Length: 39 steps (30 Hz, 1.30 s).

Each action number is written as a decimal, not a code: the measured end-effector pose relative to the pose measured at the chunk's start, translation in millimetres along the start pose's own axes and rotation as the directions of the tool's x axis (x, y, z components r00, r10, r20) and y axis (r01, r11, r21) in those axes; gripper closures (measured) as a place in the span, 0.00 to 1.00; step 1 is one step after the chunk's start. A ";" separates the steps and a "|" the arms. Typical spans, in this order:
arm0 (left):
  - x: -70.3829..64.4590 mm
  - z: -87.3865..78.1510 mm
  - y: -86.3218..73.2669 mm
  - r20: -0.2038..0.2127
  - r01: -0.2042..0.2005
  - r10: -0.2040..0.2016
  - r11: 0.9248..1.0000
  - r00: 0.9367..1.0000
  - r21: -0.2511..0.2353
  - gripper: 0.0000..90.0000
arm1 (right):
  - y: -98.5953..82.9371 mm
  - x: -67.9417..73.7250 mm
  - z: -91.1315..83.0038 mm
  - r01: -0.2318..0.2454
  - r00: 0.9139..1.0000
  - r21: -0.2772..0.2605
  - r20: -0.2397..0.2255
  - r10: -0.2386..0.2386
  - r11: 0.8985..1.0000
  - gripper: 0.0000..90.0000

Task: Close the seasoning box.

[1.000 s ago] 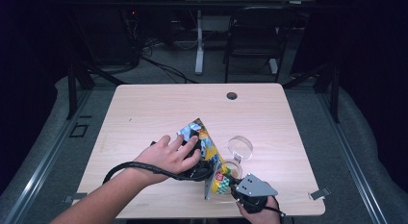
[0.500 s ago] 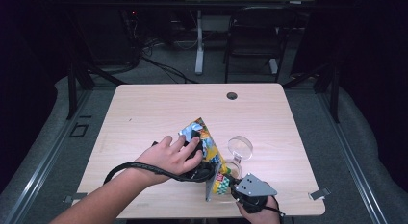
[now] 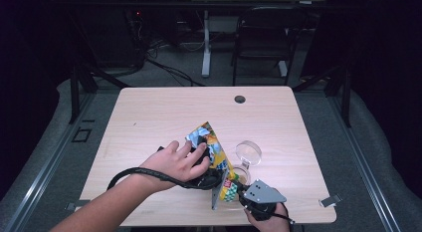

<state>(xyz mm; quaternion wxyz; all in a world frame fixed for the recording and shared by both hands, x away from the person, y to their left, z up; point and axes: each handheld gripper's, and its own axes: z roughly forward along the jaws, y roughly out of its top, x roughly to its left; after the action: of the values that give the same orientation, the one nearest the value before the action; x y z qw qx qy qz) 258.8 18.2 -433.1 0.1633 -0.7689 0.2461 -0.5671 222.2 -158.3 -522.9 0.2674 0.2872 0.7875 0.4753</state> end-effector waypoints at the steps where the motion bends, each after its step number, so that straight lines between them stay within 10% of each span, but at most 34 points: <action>1: -0.2 -0.1 -0.1 -0.001 -0.001 0.001 1.000 1.000 -0.001 0.84 | 0.0 0.1 0.1 0.000 1.000 0.000 0.000 0.000 1.000 1.00; 39: 0.2 0.5 0.8 0.002 -0.020 0.020 1.000 1.000 -0.004 0.85 | -0.3 -0.2 0.2 0.002 1.000 0.001 0.002 -0.002 1.000 1.00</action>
<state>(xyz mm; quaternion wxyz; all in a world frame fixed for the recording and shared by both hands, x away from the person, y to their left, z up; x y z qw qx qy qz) 259.2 17.4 -433.5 0.1674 -0.7673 0.2546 -0.5643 222.3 -158.5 -523.3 0.2687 0.2870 0.7877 0.4743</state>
